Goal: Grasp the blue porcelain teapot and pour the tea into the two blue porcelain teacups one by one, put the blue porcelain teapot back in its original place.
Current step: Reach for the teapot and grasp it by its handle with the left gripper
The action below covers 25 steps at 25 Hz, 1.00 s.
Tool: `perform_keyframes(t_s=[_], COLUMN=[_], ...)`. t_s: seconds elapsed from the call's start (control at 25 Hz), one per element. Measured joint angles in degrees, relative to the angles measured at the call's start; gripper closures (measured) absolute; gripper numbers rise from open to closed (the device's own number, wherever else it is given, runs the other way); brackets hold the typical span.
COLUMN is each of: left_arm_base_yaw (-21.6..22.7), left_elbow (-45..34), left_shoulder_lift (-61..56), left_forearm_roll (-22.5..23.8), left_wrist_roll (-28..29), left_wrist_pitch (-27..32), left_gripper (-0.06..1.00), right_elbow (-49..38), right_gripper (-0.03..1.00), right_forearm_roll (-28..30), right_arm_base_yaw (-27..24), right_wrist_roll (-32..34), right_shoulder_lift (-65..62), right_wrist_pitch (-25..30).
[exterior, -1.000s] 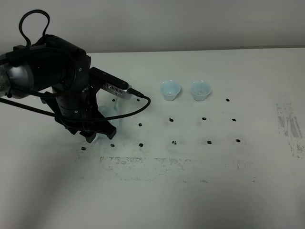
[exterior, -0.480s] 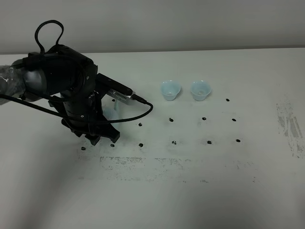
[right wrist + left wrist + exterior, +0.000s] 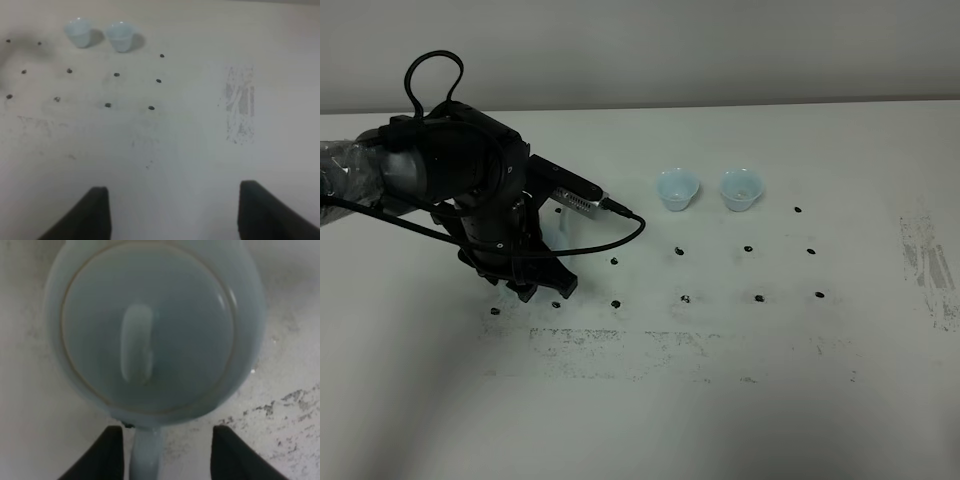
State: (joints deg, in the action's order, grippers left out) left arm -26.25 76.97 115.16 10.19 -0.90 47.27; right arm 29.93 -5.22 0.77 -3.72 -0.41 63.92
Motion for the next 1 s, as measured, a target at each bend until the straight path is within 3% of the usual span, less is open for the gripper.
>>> perform_keyframes(t_s=[1.0], left_arm_base_yaw=[0.67], left_elbow=[1.39], left_shoulder_lift=[0.71], left_forearm_roll=[-0.33], left_wrist_roll=[-0.23], left_wrist_pitch=[2.24], left_gripper=[0.52], right_elbow=[0.0], right_gripper=[0.4], right_forearm_roll=[0.0], right_arm_base_yaw=[0.0], right_wrist_roll=[0.0], right_shoulder_lift=[0.0], right_wrist_pitch=[0.0])
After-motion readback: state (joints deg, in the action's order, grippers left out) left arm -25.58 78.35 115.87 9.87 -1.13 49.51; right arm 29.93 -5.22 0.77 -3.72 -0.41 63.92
